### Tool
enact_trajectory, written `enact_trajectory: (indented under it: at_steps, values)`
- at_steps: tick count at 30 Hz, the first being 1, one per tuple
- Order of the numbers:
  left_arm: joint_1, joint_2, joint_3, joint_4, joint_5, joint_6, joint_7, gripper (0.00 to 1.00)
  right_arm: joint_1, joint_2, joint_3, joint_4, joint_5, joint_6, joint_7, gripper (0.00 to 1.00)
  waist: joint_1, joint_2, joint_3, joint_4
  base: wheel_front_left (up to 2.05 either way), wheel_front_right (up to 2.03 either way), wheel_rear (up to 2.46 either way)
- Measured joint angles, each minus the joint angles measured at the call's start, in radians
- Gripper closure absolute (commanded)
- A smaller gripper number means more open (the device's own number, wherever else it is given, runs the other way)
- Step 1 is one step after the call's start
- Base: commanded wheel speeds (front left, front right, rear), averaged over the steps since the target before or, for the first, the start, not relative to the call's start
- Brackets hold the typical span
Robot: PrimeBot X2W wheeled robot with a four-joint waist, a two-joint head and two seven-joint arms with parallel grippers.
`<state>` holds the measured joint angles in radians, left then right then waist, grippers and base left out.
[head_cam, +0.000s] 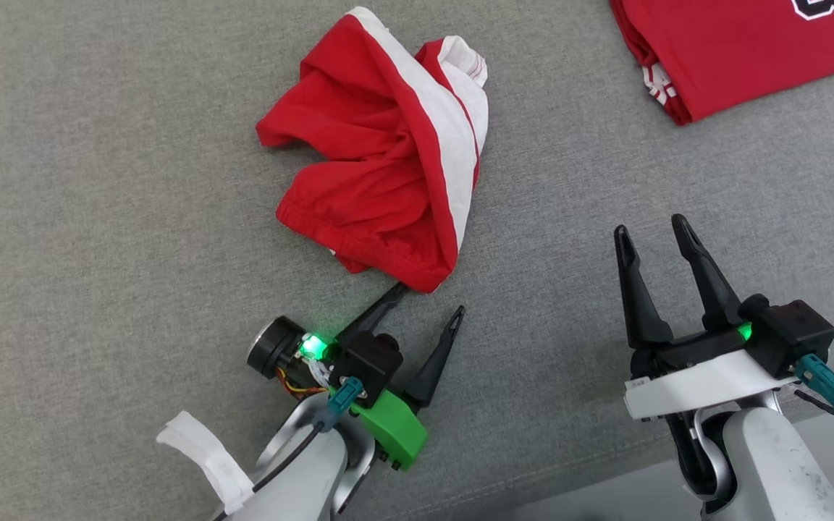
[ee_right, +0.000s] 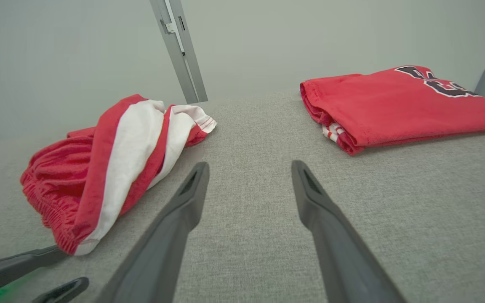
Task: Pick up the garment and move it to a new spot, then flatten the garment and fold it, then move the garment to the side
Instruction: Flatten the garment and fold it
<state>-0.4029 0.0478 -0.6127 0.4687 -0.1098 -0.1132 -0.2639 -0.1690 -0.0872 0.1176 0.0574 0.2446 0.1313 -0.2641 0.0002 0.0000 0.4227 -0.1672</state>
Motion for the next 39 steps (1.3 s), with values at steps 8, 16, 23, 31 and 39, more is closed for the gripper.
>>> enact_trajectory:
  at_steps: [8,16,23,31,39]
  values:
    - [0.02,0.003,0.023,-0.101,0.058,0.025,0.0,1.0,-0.002,0.005,-0.007,0.006,-0.001,0.0,0.0,0.0,0.0,0.0,0.018,-0.013,0.0,0.0,0.0]
    - [0.035,0.004,0.048,-0.162,0.06,0.026,0.0,1.0,-0.004,-0.001,-0.007,0.007,-0.001,0.0,0.0,0.0,-0.0001,0.0,-0.019,0.0,0.0,0.0,0.0]
    - [0.152,0.056,0.1,-0.322,0.026,0.007,0.0,1.0,0.044,-0.019,-0.028,0.01,0.0,0.0,0.0,0.0,-0.0001,0.0,-0.073,0.04,0.0,0.0,0.0]
    - [0.311,0.189,0.126,-0.388,-0.007,-0.006,0.0,1.0,0.083,-0.05,-0.021,0.012,0.002,0.0,0.0,0.0,-0.0001,0.0,-0.128,0.141,0.0,0.0,0.0]
    - [0.361,0.277,0.223,-0.328,-0.079,0.009,0.0,1.0,0.084,-0.099,0.021,0.004,0.017,0.0,0.0,0.0,-0.0002,0.0,-0.164,0.243,0.0,0.0,0.0]
